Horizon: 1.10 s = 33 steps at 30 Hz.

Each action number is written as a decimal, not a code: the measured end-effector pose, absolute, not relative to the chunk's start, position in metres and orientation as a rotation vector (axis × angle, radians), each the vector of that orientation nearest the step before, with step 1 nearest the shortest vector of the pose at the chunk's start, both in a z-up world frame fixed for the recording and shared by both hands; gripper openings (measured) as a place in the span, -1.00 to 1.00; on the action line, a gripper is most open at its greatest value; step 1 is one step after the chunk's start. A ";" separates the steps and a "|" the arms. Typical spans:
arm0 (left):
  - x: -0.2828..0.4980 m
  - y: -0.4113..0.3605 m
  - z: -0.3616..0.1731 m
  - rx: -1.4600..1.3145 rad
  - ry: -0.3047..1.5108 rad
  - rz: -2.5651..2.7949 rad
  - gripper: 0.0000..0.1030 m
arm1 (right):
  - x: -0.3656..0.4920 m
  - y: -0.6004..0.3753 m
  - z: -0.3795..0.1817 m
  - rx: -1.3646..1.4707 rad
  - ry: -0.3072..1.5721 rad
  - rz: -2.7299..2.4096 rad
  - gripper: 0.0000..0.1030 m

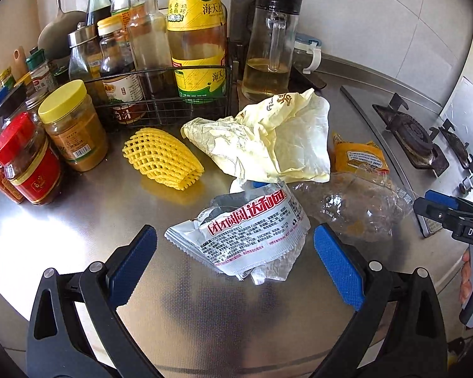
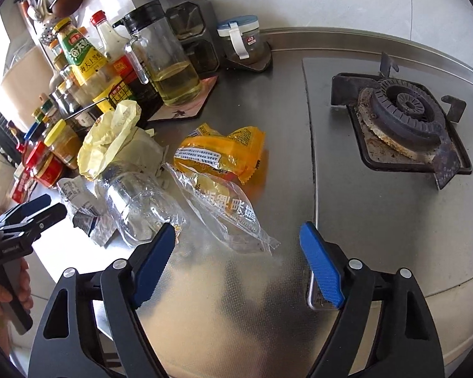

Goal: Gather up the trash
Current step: 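Grasp the white snack wrapper with the left tool while the right tool grasps a clear bag, then carry the wrapper and clear bag down toward the black bin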

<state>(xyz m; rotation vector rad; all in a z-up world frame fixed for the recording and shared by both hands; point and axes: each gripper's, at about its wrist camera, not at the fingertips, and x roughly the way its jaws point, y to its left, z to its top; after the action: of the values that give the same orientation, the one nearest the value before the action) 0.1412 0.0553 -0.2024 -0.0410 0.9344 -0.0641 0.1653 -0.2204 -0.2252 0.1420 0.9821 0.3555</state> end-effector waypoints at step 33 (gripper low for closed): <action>0.088 0.041 -0.177 -0.055 0.919 -0.179 -0.80 | 0.101 -0.238 -0.201 0.222 0.914 0.337 -0.47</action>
<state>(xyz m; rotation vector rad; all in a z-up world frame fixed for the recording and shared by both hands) 0.0879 0.0412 -0.1774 -0.0552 0.9189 -0.1793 0.1014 -0.2384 -0.2006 0.2222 0.9139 0.3367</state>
